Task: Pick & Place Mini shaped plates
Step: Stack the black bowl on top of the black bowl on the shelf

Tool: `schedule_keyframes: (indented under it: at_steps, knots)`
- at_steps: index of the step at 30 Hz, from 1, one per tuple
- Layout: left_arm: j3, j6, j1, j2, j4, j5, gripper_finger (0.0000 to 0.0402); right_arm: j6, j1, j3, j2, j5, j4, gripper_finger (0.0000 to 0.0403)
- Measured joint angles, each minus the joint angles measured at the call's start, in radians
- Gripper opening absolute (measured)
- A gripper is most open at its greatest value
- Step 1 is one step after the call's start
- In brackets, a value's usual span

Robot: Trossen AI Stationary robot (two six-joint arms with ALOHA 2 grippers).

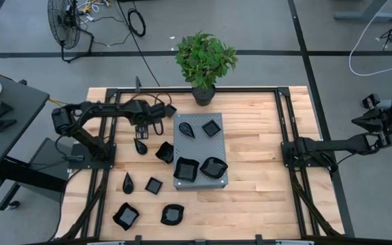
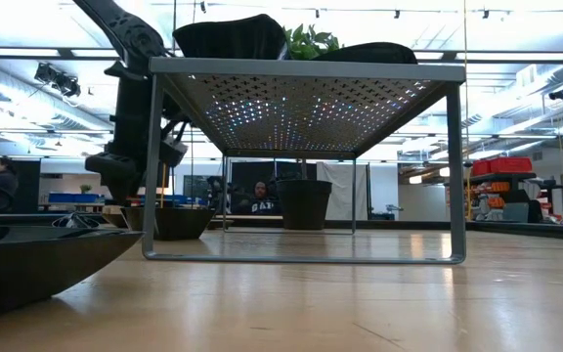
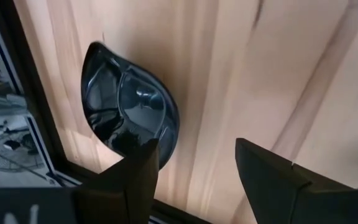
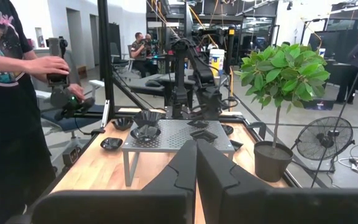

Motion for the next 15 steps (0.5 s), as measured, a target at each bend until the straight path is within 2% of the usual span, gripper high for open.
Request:
schedule_keyframes:
  at_steps: [7, 15]
  knots:
    - [-0.001, -0.014, 0.032, 0.0, 0.003, 0.012, 0.0215, 0.0, 0.0, 0.0, 0.0, 0.0, 0.0, 0.0016]
    - [-0.079, -0.022, 0.034, 0.0, 0.074, -0.007, 0.0215, 0.0, 0.0, 0.0, 0.0, 0.0, 0.0, 0.0016]
